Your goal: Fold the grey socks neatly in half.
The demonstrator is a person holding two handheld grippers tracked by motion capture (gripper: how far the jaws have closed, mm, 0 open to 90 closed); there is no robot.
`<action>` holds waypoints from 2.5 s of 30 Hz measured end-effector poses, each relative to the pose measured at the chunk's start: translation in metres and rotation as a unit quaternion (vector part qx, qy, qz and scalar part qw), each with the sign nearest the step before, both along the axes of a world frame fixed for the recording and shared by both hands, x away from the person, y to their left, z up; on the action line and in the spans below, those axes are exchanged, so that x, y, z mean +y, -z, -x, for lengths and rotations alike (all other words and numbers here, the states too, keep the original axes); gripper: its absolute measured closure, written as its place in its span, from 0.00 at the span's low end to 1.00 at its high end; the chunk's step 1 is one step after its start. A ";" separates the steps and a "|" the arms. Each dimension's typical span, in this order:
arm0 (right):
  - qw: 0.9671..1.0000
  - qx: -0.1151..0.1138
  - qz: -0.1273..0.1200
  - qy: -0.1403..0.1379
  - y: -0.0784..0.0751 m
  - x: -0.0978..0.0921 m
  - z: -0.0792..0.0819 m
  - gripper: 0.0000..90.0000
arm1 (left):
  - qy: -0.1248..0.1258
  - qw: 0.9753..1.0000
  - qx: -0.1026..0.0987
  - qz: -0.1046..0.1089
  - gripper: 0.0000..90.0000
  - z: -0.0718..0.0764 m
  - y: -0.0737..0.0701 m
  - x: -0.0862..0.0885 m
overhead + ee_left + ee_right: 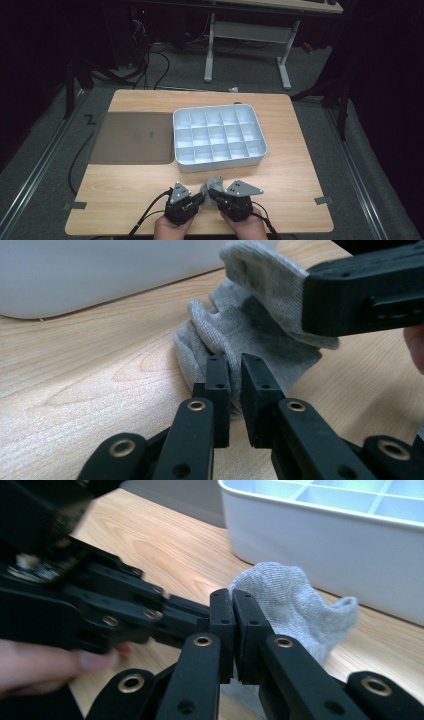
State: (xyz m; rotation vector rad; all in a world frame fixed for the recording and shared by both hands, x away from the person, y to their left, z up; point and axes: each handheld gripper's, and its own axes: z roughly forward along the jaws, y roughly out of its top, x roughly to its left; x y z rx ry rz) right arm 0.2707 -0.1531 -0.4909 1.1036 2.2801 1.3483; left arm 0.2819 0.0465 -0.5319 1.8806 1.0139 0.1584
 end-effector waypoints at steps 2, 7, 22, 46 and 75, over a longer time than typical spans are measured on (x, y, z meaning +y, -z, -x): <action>1.000 0.003 -0.002 -0.004 0.000 0.002 -0.001 0.98 | 0.000 1.000 0.002 -0.001 0.92 -0.001 0.001 0.000; 0.999 0.036 -0.011 -0.001 0.016 -0.002 -0.006 0.98 | 0.006 1.000 0.014 -0.006 0.92 -0.004 0.004 -0.002; 0.998 0.058 -0.022 0.003 0.028 -0.008 -0.012 0.98 | 0.011 0.999 0.009 0.050 0.79 -0.005 -0.005 0.027; 0.997 0.059 0.034 -0.027 0.038 0.011 -0.007 0.98 | 0.003 1.000 -0.027 0.002 0.94 -0.009 -0.013 0.021; 0.999 -0.008 -0.010 0.032 0.003 -0.030 0.000 0.88 | 0.033 0.998 -0.037 -0.040 0.96 -0.023 0.001 -0.008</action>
